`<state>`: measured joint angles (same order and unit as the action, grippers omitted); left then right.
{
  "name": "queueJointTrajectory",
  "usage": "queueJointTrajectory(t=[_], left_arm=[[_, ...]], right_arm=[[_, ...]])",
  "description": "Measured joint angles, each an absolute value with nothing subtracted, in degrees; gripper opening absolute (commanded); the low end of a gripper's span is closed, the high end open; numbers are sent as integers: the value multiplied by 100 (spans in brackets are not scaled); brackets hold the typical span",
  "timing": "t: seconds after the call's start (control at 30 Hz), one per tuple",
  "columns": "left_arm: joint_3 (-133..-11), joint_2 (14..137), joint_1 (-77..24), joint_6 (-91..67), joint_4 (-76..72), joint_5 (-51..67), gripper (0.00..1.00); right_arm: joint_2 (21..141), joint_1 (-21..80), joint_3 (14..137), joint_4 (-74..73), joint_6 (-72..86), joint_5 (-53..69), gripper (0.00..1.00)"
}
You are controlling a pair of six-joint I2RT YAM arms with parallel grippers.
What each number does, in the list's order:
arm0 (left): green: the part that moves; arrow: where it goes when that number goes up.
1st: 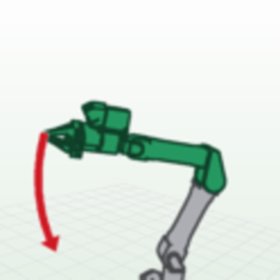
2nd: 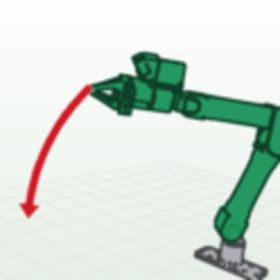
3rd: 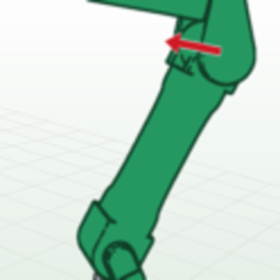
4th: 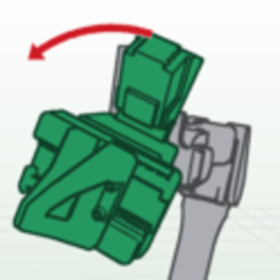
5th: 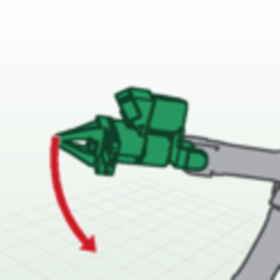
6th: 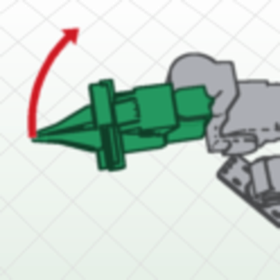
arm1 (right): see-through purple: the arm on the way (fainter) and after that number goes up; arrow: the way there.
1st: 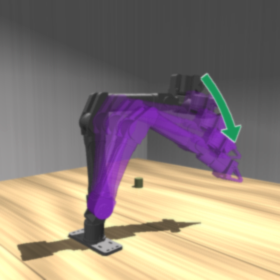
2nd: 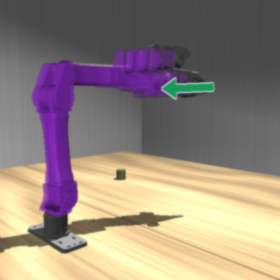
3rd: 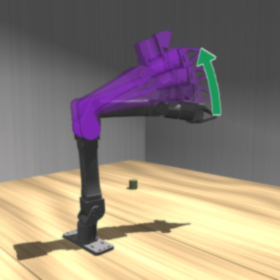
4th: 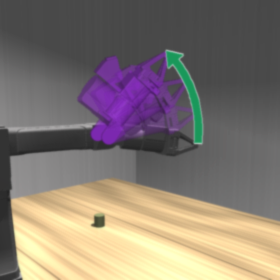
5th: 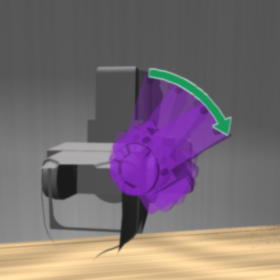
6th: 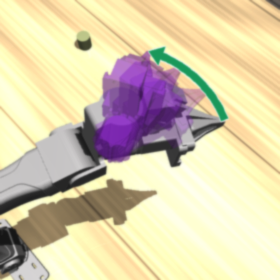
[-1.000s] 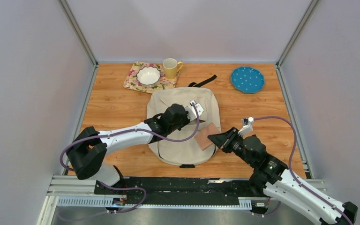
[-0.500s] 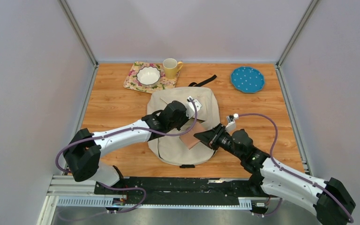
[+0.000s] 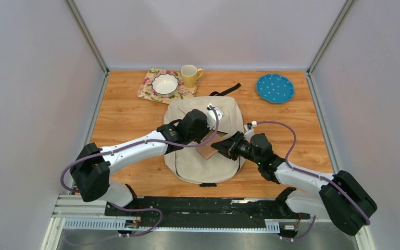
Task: Pack the student bag
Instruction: Place the personal item in the student bag.
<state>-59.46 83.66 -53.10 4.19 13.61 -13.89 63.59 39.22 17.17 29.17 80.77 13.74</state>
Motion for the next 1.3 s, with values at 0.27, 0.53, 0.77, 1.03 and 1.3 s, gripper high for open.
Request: queueJointTrajectory(t=[0.27,0.53,0.77,1.03,1.3], left_arm=[[-6042,8366,-5308,331,1485,-1415,0],[-6222,8361,-5262,-78,1772,-1372,0],[-6322,8370,-5258,-532,1925,-1282,0],[-6499,8427,-5247,-683,1999,-1164,0],[-6416,8359,-5234,-727,2040,-1105,0]], right_arm=[[6497,3942,1874,2934,8007,1782,0],[5518,3946,2008,1844,7642,1625,0],[4882,3946,2265,823,7369,1466,0],[4438,3946,2287,412,7288,1321,0],[4644,3946,2279,528,7288,1284,0]])
